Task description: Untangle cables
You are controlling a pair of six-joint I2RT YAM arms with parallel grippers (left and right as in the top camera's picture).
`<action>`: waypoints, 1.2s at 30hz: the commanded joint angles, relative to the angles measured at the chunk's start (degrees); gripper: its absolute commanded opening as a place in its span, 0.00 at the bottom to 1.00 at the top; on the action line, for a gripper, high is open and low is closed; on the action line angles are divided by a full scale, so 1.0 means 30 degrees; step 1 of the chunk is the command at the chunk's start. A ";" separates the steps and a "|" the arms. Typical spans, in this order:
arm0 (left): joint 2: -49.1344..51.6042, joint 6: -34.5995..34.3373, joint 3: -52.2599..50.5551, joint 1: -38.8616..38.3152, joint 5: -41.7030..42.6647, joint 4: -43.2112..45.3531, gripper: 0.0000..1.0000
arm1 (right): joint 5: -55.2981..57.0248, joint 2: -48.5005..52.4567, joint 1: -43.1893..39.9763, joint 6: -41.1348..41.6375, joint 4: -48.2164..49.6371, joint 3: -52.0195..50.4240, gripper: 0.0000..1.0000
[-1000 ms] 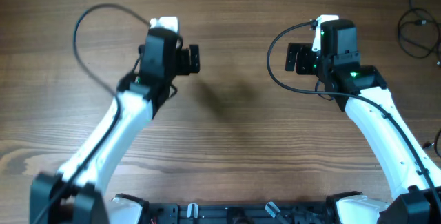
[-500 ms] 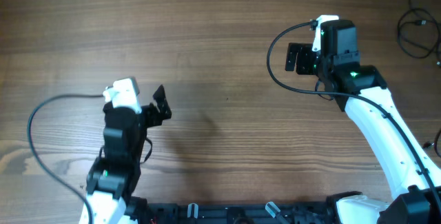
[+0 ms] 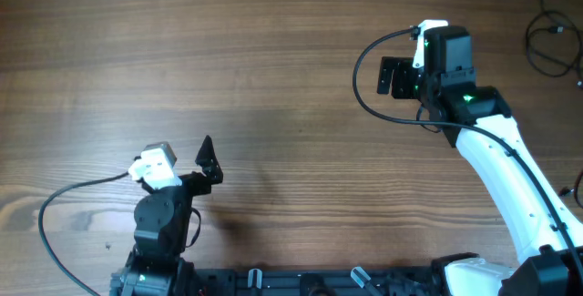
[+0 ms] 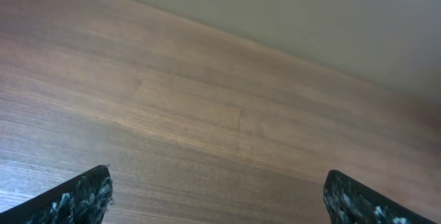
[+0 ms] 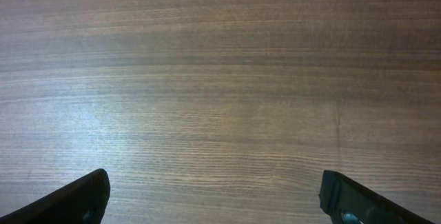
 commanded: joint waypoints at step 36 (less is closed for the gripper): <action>-0.4911 -0.0168 -0.1588 0.3031 0.0270 0.2178 1.00 | 0.0321 -0.0160 0.0022 0.0095 0.0036 0.0007 1.00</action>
